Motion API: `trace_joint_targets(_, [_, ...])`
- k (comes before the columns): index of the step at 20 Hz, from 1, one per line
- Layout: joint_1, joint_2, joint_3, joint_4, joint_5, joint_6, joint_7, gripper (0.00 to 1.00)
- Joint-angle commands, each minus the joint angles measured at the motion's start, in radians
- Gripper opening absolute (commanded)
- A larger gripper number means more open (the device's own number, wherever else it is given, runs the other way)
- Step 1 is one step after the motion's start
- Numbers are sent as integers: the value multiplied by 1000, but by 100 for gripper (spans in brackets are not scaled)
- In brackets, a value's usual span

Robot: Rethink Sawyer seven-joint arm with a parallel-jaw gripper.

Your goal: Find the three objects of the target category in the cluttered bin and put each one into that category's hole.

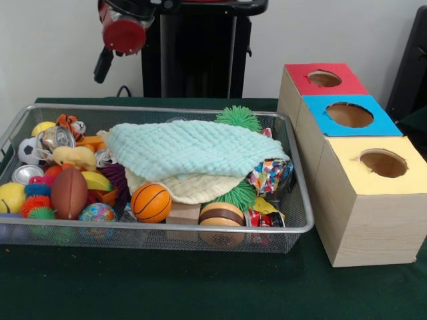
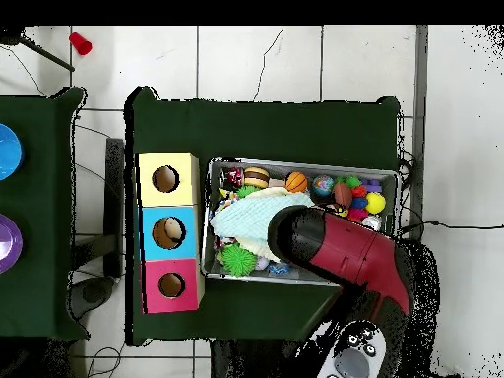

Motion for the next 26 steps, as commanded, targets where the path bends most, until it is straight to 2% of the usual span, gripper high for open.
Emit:
trace_joint_targets(1, [-51,86,153,43,7,-82,58,0])
trace_joint_targets(4, [-48,100,144,35,-4,-97,59,0])
trace_joint_targets(5, [-50,103,144,36,-2,-105,64,100])
trace_joint_targets(13, [-53,133,136,35,2,-206,93,100])
trace_joint_targets(18, [-62,152,135,25,11,-230,91,100])
trace_joint_targets(26, [-88,218,142,-19,16,-308,89,100])
